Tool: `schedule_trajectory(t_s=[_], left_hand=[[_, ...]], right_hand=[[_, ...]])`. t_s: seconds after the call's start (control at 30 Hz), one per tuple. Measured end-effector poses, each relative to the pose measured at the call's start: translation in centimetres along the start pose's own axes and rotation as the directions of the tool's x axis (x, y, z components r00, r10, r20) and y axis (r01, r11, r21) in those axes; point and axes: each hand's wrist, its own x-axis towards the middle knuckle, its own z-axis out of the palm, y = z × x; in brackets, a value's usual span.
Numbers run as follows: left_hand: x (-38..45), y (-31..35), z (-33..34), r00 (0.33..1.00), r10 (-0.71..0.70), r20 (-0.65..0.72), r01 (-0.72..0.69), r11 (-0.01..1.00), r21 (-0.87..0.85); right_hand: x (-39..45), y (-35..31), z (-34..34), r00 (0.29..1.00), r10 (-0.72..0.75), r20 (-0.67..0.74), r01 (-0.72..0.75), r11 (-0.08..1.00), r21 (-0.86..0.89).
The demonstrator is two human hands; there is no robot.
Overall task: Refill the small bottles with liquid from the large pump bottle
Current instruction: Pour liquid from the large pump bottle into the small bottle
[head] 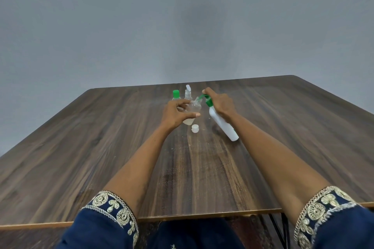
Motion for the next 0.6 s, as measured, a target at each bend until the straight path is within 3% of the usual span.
schedule_trajectory(t_s=[0.13,0.37,0.6], left_hand=[[-0.17,0.09,0.12,1.000,0.014,0.006,-0.014,1.000,0.015],[-0.01,0.17,0.13,1.000,-0.013,-0.012,0.013,1.000,-0.006],[-0.14,0.32,0.19,1.000,0.006,0.011,-0.006,1.000,0.023]], right_hand=[[-0.31,-0.23,-0.09,0.999,0.019,-0.046,-0.018,1.000,0.014],[-0.19,-0.05,-0.31,1.000,0.001,-0.003,-0.001,1.000,-0.015],[-0.52,-0.30,-0.16,0.995,0.059,-0.084,-0.056,0.998,0.040]])
